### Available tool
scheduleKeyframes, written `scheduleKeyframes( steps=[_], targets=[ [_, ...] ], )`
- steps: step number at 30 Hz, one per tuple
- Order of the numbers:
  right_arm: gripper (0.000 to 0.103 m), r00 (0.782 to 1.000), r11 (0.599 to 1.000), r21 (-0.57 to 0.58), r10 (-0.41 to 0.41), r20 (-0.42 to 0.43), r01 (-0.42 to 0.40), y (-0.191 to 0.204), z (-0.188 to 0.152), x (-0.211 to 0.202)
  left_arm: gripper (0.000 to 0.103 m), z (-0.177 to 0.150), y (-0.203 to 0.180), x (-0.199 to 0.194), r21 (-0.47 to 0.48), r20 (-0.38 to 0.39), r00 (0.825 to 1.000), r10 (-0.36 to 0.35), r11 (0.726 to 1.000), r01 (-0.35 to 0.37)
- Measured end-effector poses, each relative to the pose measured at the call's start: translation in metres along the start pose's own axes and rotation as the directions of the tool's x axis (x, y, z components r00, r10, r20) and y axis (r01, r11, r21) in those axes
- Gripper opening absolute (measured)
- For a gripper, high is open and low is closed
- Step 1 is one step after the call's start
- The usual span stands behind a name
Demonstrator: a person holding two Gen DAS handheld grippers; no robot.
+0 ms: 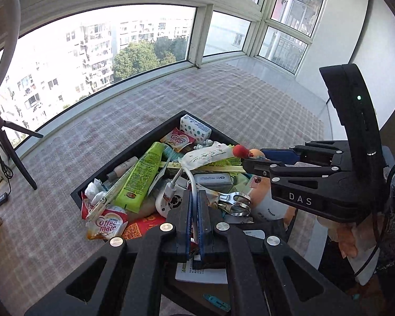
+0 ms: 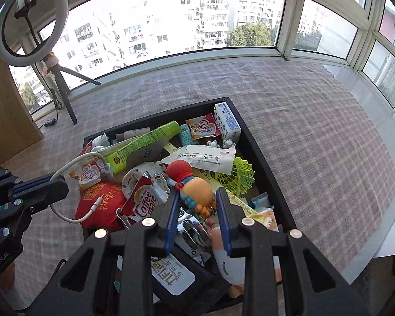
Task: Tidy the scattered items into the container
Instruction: 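Carry the toy figure and USB cable to the black tray and release, then move both grippers toward the keys, pen and wrench by the wooden board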
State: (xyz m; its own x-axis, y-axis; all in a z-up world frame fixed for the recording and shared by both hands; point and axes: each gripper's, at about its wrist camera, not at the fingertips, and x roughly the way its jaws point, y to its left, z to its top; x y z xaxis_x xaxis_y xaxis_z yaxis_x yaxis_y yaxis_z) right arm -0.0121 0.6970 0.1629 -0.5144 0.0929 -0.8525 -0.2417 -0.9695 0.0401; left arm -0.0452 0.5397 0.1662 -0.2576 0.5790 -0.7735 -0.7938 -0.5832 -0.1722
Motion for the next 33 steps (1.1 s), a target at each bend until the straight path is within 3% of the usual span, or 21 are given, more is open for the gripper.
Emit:
scheduleKeyframes(
  steps=[1, 2, 4, 11, 17, 26, 33],
  targets=[
    [0.036, 1.0, 1.0, 0.0, 0.007, -0.001, -0.007, -0.002, 0.002, -0.001, 0.039, 0.002, 0.0, 0.003, -0.009, -0.008, 1.0, 0.003, 1.0, -0.003],
    [0.054, 1.0, 1.0, 0.009, -0.003, -0.003, 0.003, -0.004, 0.003, -0.002, 0.048, 0.003, 0.0, 0.003, -0.015, -0.002, 1.0, 0.002, 1.0, -0.002],
    [0.062, 0.999, 1.0, 0.022, -0.018, 0.029, 0.017, -0.007, 0.006, -0.008, 0.047, 0.004, 0.002, 0.0, -0.015, 0.013, 1.0, 0.009, 1.0, -0.009],
    [0.062, 0.998, 1.0, 0.021, -0.011, 0.054, 0.01, 0.0, 0.008, -0.014, 0.046, -0.004, 0.019, -0.013, -0.018, 0.013, 0.999, 0.052, 0.998, -0.052],
    [0.062, 0.998, 1.0, 0.008, 0.025, 0.062, -0.025, 0.029, 0.007, -0.016, 0.046, -0.023, 0.055, -0.038, -0.064, 0.014, 0.994, 0.108, 0.992, -0.107],
    [0.062, 0.991, 0.988, -0.114, 0.115, 0.064, -0.108, 0.124, 0.016, -0.013, 0.046, -0.074, 0.146, -0.099, -0.206, 0.019, 0.973, 0.228, 0.954, -0.219],
    [0.062, 0.976, 0.95, -0.24, 0.214, 0.044, -0.198, 0.228, 0.021, -0.003, 0.046, -0.132, 0.229, -0.158, -0.333, -0.001, 0.934, 0.356, 0.881, -0.336]
  ],
)
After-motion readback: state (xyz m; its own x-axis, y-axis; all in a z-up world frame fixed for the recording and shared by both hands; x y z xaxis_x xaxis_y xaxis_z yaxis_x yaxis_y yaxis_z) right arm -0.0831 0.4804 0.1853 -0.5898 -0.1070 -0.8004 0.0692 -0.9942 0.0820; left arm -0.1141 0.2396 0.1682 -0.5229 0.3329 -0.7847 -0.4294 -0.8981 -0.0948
